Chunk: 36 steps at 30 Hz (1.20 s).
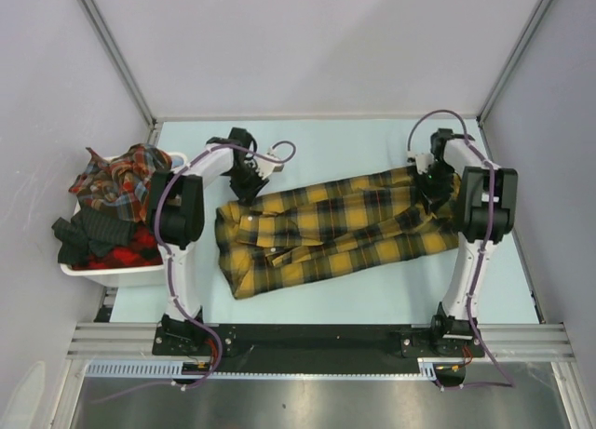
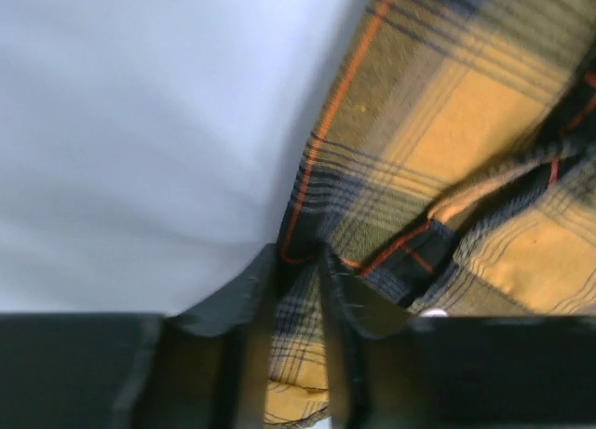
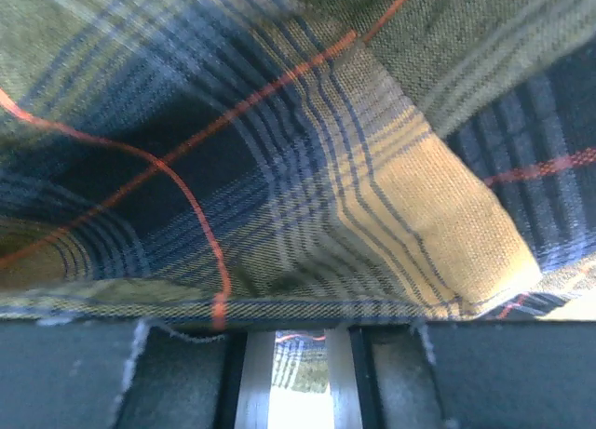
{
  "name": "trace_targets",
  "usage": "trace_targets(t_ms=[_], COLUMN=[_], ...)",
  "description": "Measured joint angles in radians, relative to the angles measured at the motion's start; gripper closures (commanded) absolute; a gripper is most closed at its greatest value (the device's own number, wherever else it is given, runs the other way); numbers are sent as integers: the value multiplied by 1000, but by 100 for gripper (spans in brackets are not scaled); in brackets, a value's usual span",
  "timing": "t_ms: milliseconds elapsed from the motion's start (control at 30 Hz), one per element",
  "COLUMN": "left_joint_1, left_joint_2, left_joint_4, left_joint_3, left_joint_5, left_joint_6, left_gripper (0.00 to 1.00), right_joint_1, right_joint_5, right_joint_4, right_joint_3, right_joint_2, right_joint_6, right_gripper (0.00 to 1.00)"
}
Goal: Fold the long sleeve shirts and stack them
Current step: Fold the shirt
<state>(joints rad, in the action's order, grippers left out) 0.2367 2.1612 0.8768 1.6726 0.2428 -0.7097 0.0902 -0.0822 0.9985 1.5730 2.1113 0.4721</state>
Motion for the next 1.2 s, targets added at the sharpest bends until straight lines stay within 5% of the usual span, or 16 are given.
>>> trace_targets(t_ms=[133, 267, 400, 600, 867, 1000, 1200], left_joint_1=[-26, -30, 16, 61, 88, 121, 151], left_joint_2=[-89, -196, -287, -362, -537, -554, -576], left_joint_4=[-5, 4, 51, 93, -32, -74, -111], left_joint_3=[-146, -313, -457, -506, -466, -470, -554], left_joint_5=[13, 60, 126, 180, 152, 148, 128], left_joint_6=[-4, 8, 18, 32, 23, 14, -17], left_gripper=[89, 89, 68, 50, 44, 42, 43], right_joint_1=[-71, -153, -201, -108, 186, 171, 87], right_joint_5=[61, 115, 111, 15, -242, -374, -525], right_joint_4=[51, 7, -149, -171, -176, -176, -246], right_joint_3=[277, 646, 770, 561, 349, 82, -259], right_joint_2=[166, 363, 432, 196, -207, -311, -225], right_joint_6=[31, 63, 78, 53, -137, -220, -375], right_gripper=[72, 66, 46, 33, 37, 43, 47])
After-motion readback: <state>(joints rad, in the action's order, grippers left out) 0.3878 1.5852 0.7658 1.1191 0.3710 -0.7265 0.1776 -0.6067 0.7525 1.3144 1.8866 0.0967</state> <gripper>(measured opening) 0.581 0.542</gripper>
